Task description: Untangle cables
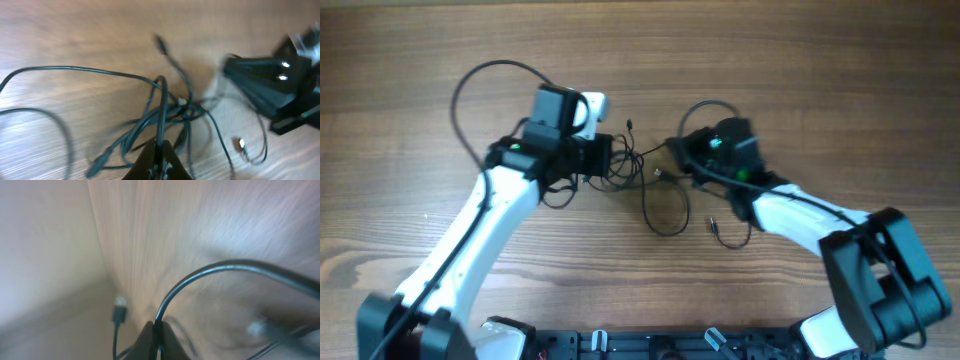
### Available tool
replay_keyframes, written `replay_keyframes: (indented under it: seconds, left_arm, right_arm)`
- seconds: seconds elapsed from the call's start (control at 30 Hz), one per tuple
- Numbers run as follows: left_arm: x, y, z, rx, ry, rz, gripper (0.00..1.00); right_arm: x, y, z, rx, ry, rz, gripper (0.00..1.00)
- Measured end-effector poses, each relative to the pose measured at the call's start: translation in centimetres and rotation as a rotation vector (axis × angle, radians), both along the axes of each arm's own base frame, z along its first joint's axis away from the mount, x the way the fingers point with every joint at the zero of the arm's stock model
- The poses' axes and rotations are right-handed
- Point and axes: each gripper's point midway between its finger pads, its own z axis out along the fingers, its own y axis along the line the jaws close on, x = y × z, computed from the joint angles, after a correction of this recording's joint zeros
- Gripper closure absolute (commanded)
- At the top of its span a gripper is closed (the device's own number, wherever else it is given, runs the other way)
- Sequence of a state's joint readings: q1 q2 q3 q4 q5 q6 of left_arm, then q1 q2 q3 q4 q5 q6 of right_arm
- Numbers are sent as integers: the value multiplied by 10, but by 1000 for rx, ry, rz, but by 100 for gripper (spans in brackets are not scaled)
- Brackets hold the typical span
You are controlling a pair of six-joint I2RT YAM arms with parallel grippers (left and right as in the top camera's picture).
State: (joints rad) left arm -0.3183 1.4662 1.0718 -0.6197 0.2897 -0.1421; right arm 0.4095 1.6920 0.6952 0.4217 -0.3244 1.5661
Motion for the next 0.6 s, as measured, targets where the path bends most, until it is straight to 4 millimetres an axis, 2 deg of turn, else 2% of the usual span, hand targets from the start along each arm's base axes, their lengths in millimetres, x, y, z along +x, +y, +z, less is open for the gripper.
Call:
replay_keyframes:
  seconds: [0.03, 0.07, 0.17, 0.23, 0.27, 0.33, 0.4, 0.47, 0.5, 0.57, 0.6]
  left_arm:
    - [6, 18, 20, -20, -49, 70, 96]
    - [10, 29, 31, -29, -78, 108, 96]
    - [19, 76, 52, -38, -130, 264, 96]
    - [22, 111, 52, -30, -111, 403, 96]
    - [23, 122, 50, -30, -103, 447, 96]
    - [24, 145, 50, -28, -96, 535, 96]
    - [24, 181, 49, -27, -86, 683, 96]
    - [23, 203, 49, -53, -72, 804, 96]
    - [22, 209, 49, -80, -61, 857, 96]
    - [27, 207, 54, -155, -66, 879, 96]
    - [33, 197, 60, -203, -81, 834, 96]
  right_arm:
    - [12, -32, 3, -18, -4, -54, 95]
    - [18, -54, 10, -40, -27, -70, 95]
    - [32, -120, 52, -120, -176, -132, 95]
    - [26, -164, 90, -204, -285, -171, 95]
    - [19, -184, 98, -251, -304, -193, 95]
    - [10, -228, 105, -348, -310, -272, 95]
    - [-7, -291, 111, -476, -301, -399, 95]
    - [-23, -320, 105, -554, -262, -436, 95]
    - [-30, -330, 98, -576, -230, -444, 92]
    - [-40, -335, 87, -604, -184, -421, 66]
    - [-42, -331, 84, -620, -187, -379, 48]
